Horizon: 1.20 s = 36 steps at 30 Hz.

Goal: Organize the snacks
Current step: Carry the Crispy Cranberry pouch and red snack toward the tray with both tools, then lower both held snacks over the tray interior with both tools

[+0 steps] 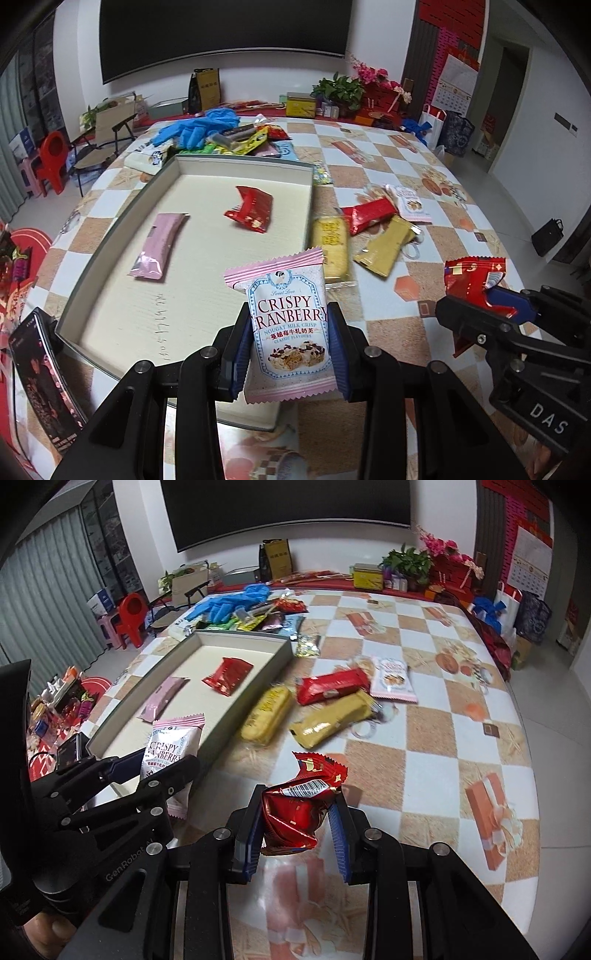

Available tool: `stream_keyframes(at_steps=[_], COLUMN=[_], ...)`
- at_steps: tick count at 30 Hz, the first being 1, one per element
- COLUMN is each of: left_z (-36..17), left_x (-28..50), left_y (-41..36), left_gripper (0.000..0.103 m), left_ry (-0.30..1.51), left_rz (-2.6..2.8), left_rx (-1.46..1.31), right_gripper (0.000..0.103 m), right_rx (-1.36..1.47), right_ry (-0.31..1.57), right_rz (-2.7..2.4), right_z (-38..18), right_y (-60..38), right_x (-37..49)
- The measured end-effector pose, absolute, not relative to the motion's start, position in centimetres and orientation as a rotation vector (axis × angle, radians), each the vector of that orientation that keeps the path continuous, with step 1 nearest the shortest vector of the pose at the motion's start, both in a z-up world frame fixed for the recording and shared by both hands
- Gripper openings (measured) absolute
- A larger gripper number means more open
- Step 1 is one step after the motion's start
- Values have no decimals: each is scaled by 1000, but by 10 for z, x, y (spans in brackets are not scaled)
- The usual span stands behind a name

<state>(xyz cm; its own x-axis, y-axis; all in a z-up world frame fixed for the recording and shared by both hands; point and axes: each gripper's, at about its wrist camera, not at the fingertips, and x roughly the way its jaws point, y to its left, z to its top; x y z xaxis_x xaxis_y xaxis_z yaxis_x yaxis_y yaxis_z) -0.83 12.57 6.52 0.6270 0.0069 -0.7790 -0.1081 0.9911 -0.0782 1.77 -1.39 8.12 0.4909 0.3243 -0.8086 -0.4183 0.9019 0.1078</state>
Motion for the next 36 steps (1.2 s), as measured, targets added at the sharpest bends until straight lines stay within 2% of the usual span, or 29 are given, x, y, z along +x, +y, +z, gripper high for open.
stream_keyframes(at_steps=[36], left_z=[44], left_x=[27], left_y=[213], left_gripper=[41], left_ry=[1013], left_rz=[194], left_rx=[-242], right_gripper=[34], right_rx=[-186], right_ry=[973], right_rz=[572], right_z=[79], right_y=[94], right_x=[74])
